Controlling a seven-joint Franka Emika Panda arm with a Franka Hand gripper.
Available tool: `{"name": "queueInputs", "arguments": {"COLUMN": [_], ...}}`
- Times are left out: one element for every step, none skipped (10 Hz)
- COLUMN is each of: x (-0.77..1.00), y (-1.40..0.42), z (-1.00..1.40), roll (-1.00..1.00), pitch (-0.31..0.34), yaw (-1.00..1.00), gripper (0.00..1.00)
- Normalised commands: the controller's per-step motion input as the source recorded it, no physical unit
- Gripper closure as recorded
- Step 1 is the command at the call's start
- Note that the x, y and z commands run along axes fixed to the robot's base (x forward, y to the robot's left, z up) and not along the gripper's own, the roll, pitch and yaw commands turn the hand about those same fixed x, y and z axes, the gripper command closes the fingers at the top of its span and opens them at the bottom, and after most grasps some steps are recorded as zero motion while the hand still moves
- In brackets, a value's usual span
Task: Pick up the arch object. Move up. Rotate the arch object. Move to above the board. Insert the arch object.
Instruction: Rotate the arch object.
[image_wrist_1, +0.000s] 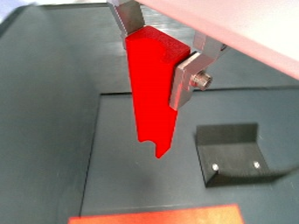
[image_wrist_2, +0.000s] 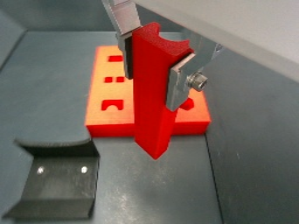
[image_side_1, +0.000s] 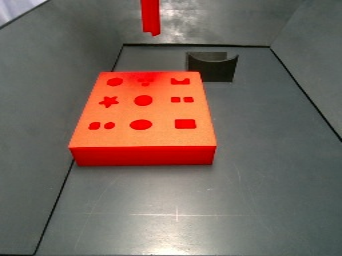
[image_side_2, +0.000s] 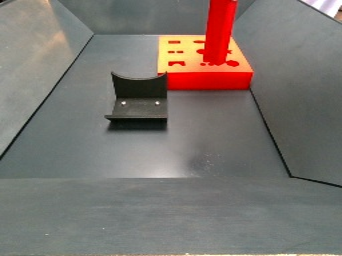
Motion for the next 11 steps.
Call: {"name": "queueInputs", "arguments": {"x": [0.03, 0.03, 0.03, 0.03, -0.06, -0.06, -0.05, -0.04, -0.03, -0.02, -0.02], "y": [0.01, 0.01, 0.01, 0.01, 0.01, 0.01, 0.01, 0.01, 0.01, 0.01, 0.01], "z": [-0.01, -0.01, -0.01, -0.01, 0.0, 0.0, 0.01, 0.01, 0.01, 0.01, 0.01], "roll": [-0.07, -0.08, -0.08, -0.08, -0.01, -0.01, -0.01, -0.01, -0.02, -0.02, -0.02], "pitch": [0.003, 0.003, 0.003, 0.002, 0.0, 0.0, -0.001, -0.001, -0.001, -0.001, -0.001], "yaw": [-1.0, -0.73, -0.56, -0.3, -1.0, -1.0, -1.0, -1.0, -1.0, -1.0, -1.0], "gripper": [1.0, 1.0, 1.0, 1.0, 1.0, 1.0, 1.0, 1.0, 1.0, 1.0, 1.0]}}
